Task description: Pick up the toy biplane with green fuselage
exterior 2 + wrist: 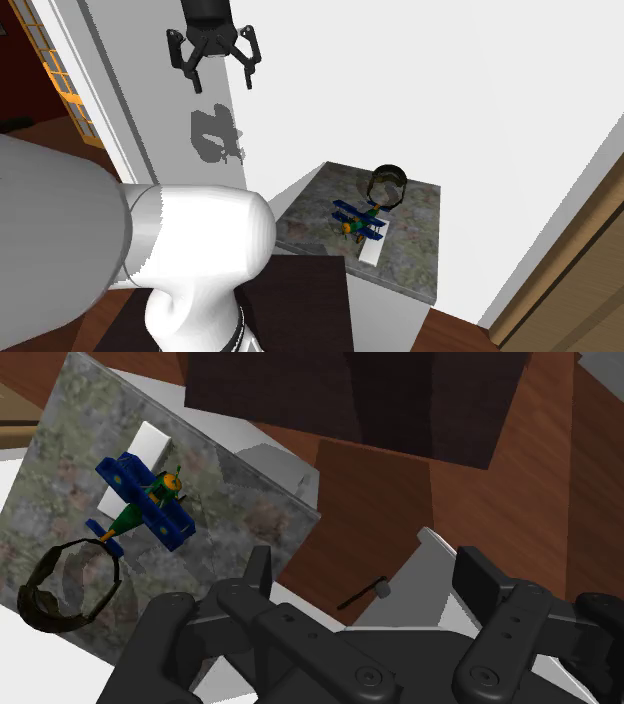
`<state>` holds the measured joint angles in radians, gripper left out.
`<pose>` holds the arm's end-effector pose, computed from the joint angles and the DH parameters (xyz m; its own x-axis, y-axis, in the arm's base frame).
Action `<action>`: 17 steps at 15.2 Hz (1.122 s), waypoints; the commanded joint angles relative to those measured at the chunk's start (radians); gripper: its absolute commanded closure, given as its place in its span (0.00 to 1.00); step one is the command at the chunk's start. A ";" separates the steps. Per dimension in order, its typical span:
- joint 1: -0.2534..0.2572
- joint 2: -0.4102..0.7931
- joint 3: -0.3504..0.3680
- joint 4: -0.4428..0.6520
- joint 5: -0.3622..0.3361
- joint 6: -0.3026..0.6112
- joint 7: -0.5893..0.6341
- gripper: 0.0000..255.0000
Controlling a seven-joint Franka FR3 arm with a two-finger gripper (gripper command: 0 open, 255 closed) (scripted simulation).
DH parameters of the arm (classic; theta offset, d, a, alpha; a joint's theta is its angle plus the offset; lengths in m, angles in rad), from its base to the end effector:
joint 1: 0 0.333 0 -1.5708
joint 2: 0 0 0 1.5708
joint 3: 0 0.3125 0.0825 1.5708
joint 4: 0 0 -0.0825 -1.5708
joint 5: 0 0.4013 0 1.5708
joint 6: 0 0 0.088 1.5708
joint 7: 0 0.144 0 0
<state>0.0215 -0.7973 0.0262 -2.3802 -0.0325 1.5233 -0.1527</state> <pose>0.3154 0.0116 0.5391 0.9798 0.1884 -0.0668 0.1914 -0.9806 0.0415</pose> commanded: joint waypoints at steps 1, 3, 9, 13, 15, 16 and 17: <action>0.000 0.000 0.000 0.000 0.000 0.000 0.000 0.00; -0.020 0.043 -0.019 -0.020 -0.006 0.059 0.011 0.00; -0.078 0.195 -0.077 -0.056 -0.020 0.232 0.041 0.00; -0.113 0.312 -0.117 -0.058 -0.021 0.343 0.057 0.00; -0.129 0.375 -0.138 -0.053 -0.019 0.396 0.063 0.00; -0.136 0.407 -0.148 -0.049 -0.017 0.421 0.066 0.00; -0.144 0.440 -0.159 -0.044 -0.014 0.447 0.068 0.00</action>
<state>-0.1122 -0.3967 -0.1183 -2.4344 -0.0470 1.9421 -0.0832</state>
